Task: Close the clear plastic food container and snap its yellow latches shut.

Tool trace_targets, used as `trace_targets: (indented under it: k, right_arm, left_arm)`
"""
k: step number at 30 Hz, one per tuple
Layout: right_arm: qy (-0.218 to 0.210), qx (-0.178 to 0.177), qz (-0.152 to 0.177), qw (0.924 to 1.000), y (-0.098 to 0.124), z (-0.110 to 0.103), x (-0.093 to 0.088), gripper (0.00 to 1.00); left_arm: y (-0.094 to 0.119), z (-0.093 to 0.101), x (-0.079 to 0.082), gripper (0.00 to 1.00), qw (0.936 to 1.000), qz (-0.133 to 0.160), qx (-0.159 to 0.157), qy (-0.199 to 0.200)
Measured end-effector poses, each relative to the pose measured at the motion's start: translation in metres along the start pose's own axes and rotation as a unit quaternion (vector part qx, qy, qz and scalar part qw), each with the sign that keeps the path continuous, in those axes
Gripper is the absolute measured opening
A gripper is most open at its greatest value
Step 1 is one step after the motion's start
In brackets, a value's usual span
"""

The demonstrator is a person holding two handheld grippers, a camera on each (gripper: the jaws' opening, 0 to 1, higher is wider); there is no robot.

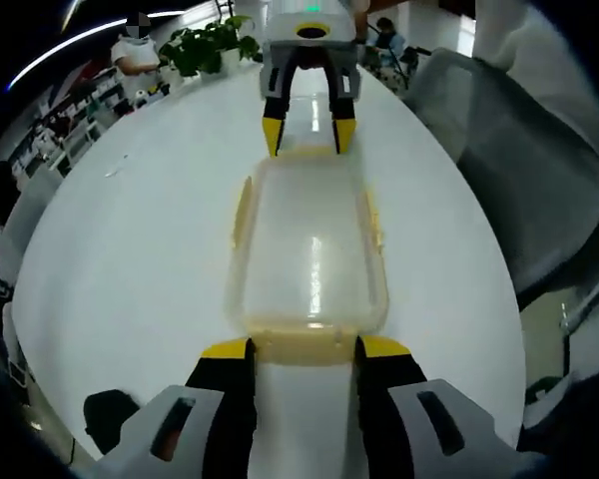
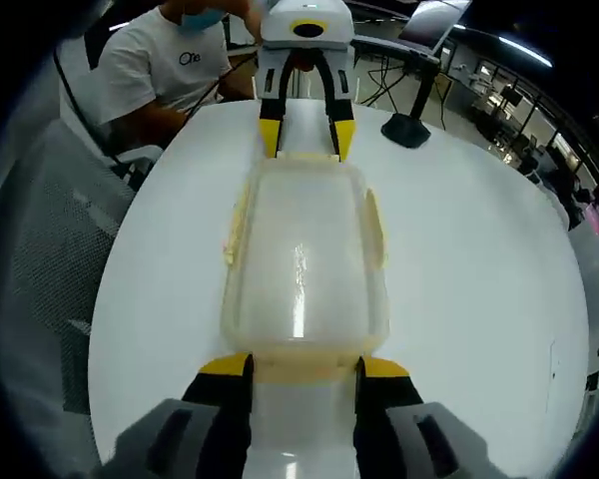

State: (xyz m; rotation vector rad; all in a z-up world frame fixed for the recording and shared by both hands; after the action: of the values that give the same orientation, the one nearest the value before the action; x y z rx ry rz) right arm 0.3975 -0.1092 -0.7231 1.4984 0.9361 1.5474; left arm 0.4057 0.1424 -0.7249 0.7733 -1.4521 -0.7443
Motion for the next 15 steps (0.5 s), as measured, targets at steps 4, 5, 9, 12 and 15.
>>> trace_targets:
  k: [4, 5, 9, 12, 15]
  right_arm:
    - [-0.003, 0.006, 0.006, 1.0, 0.001, 0.001, -0.001, 0.37]
    - [-0.003, 0.007, 0.006, 1.0, 0.0, 0.0, -0.002, 0.37]
    - [0.002, 0.006, -0.001, 1.0, 0.0, -0.001, 0.0, 0.37]
    - [0.007, -0.002, 0.01, 0.9999, 0.001, -0.002, -0.002, 0.36]
    - [0.011, 0.003, 0.017, 0.9998, 0.005, -0.005, 0.0, 0.36]
  left_arm:
    - [0.0, 0.001, 0.001, 0.38, 1.0, -0.004, -0.002, -0.004]
    - [0.0, 0.001, 0.001, 0.38, 1.0, -0.004, -0.002, -0.003]
    - [-0.001, 0.002, 0.001, 0.37, 0.9999, -0.006, -0.005, 0.01]
    - [0.0, 0.004, 0.0, 0.36, 0.9999, -0.004, 0.0, 0.01]
    - [0.003, 0.011, 0.002, 0.36, 0.9999, -0.011, 0.001, -0.004]
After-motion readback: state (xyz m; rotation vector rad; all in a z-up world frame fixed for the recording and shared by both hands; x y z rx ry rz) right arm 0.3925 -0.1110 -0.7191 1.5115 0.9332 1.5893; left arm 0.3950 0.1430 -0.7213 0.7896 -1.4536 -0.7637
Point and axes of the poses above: the point that each gripper's makers call its tool centre point, and the gripper's own axes: y roughly backward along the fingers, z roughly to its right, x roughly out of its top, the point moved 9 cm from there along y, roughly backward along the fingers, and after that the axes turned 1 degree about -x, right-handed, at the moved point
